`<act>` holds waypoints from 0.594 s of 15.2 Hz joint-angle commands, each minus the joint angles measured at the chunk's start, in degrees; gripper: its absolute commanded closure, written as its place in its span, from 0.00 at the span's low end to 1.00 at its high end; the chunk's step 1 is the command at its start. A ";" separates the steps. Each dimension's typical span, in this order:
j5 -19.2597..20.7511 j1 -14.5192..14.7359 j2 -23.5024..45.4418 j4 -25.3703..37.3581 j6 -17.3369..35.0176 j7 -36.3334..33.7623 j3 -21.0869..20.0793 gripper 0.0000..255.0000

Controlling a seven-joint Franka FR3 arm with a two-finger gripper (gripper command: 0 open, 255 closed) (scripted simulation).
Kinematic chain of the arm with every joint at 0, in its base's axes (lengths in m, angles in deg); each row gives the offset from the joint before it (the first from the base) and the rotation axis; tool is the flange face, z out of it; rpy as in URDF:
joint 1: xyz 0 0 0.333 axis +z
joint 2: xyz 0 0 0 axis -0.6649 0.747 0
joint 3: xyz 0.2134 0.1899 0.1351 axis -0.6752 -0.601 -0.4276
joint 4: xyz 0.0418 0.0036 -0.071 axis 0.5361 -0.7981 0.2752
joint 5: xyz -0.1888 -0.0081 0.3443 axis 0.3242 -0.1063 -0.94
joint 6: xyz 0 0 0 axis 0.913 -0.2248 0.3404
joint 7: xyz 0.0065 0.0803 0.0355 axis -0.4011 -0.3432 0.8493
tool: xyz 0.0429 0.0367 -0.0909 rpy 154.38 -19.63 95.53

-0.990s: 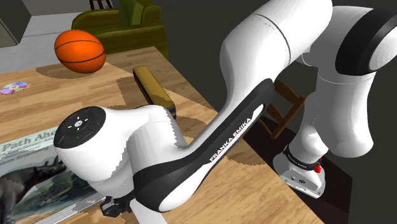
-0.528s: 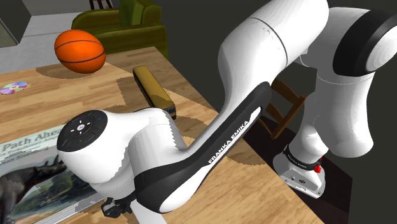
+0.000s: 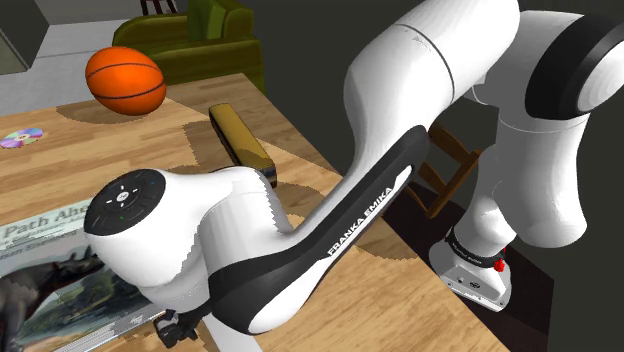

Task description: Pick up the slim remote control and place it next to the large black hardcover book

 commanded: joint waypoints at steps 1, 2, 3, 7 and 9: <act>-0.87 -0.29 -1.42 1.13 -2.40 0.58 -0.44 0.00; -1.35 -0.38 -2.16 2.09 -4.01 0.89 -0.67 0.00; -1.70 -0.44 -2.69 2.92 -5.30 1.11 -0.84 0.00; -1.70 -0.44 -2.69 2.92 -5.29 1.11 -0.84 0.00; -1.70 -0.44 -2.69 2.92 -5.30 1.11 -0.84 0.00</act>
